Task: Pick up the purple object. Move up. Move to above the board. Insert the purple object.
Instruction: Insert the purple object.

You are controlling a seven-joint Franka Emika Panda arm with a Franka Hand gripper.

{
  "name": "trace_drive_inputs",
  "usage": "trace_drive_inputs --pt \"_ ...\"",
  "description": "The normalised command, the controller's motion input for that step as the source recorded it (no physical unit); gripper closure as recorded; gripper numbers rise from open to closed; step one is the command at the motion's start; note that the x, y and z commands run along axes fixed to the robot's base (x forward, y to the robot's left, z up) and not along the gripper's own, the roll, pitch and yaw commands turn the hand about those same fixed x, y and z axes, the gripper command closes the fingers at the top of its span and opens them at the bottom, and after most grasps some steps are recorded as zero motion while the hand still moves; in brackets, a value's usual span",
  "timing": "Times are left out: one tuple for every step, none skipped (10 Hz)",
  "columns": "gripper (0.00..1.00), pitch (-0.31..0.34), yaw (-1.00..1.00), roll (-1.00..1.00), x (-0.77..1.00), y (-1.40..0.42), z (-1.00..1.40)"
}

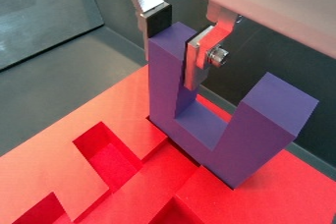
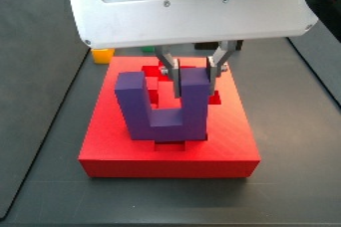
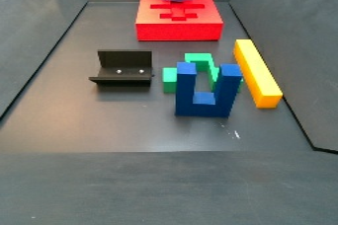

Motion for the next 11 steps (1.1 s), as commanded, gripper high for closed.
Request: trace_drive_inputs --pt "1.0 0.039 0.0 0.25 0.14 -0.1 -0.16" --pt "1.0 0.039 0.0 0.26 0.22 -0.14 -0.18" --pt "1.0 0.0 0.0 0.12 0.4 -0.09 -0.31" --pt "1.0 0.0 0.0 0.09 0.51 0.0 -0.47" --pt "1.0 0.006 0.0 0.12 0.63 0.0 -0.53" --pt "1.0 0.036 0.0 0.17 0.68 0.0 -0.57" --pt "1.0 0.054 0.01 0.21 0.67 0.0 -0.58" --pt "1.0 0.049 0.0 0.24 0.65 -0.09 -0.57" --pt "1.0 0.05 0.0 0.24 0.47 -0.21 -0.41" --pt "1.0 0.0 0.0 0.05 0.06 -0.11 0.0" --pt "1.0 0.0 0.0 0.04 0.0 -0.11 0.0"
